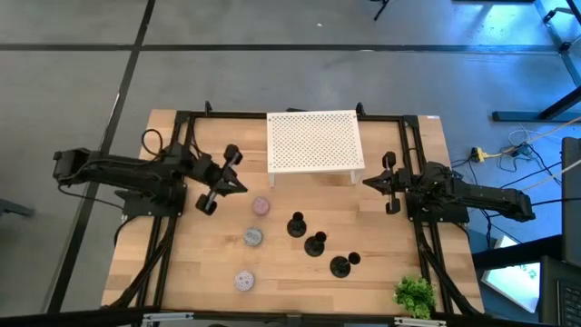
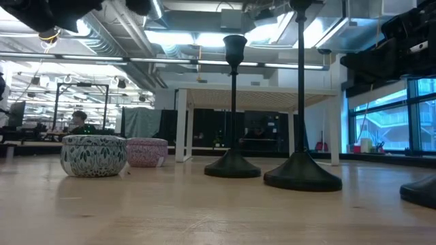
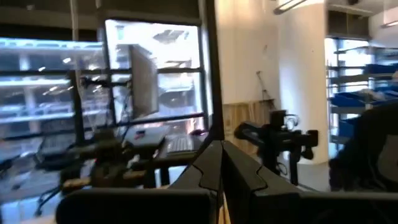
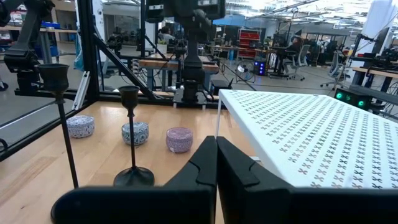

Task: Pick & Place candle stick holders
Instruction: Adjust the shelf

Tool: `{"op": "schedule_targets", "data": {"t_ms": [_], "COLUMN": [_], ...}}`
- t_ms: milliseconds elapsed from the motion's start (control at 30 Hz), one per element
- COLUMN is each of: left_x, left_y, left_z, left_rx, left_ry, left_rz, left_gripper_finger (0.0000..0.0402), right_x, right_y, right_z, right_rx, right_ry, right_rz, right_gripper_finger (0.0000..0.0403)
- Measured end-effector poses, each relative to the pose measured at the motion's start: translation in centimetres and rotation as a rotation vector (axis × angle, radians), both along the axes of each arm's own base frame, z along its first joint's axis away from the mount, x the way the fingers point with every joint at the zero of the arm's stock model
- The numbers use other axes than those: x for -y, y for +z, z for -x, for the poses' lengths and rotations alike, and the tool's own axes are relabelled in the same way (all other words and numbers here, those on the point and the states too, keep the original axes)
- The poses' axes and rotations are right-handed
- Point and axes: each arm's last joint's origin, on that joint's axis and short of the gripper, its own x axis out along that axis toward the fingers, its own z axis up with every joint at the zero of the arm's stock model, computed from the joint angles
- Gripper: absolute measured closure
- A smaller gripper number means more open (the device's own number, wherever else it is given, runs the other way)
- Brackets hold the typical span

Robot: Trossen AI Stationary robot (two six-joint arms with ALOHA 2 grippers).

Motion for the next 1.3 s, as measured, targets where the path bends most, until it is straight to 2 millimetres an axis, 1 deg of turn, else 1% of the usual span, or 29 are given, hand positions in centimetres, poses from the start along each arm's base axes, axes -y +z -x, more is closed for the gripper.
{"op": "schedule_targets", "data": {"t_ms": [100, 333, 400, 500, 567, 633, 833, 1100, 1167, 1300], "left_x": [0.0, -0.6, -0.6, -0.3, -0.2, -0.1, -0.6, -0.8, -1.0, -1.7], "left_y": [-0.1, -2.9, -3.1, -3.3, -3.6, -3.9, -4.3, -5.5, -5.9, -7.0], "left_z": [-0.7, -1.3, -1.4, -1.3, -1.2, -1.1, -1.3, -1.8, -2.2, -3.5], "left_rx": [-0.048, -0.349, -0.356, -0.357, -0.379, -0.412, -0.440, -0.519, -0.523, -0.541], "left_ry": [0.005, 0.053, 0.044, -0.029, -0.086, -0.097, 0.034, 0.048, 0.067, 0.182], "left_rz": [0.007, 0.048, 0.024, -0.042, -0.064, -0.069, -0.069, -0.087, -0.098, -0.090], "left_gripper_finger": [0.0398, 0.0398, 0.0398, 0.0398, 0.0398, 0.0398, 0.0398, 0.0398, 0.0398, 0.0398], "right_x": [0.0, 0.0, 0.0, 0.0, 0.0, 0.0, 0.0, 0.0, 0.0, 0.0], "right_y": [0.0, 0.0, 0.0, 0.0, 0.0, 0.0, 0.0, 0.0, 0.0, 0.0], "right_z": [0.0, 0.0, 0.0, 0.0, 0.0, 0.0, 0.0, 0.0, 0.0, 0.0], "right_rx": [0.000, 0.000, -0.001, 0.000, -0.001, 0.000, 0.000, 0.000, -0.001, 0.000], "right_ry": [-0.001, -0.001, -0.001, -0.001, -0.001, -0.001, -0.001, -0.001, -0.001, -0.001], "right_rz": [0.000, 0.000, 0.000, 0.000, 0.000, 0.000, 0.000, 0.000, 0.000, 0.000], "right_gripper_finger": [0.0402, 0.0402, 0.0402, 0.0402, 0.0402, 0.0402, 0.0402, 0.0402, 0.0402, 0.0402]}}
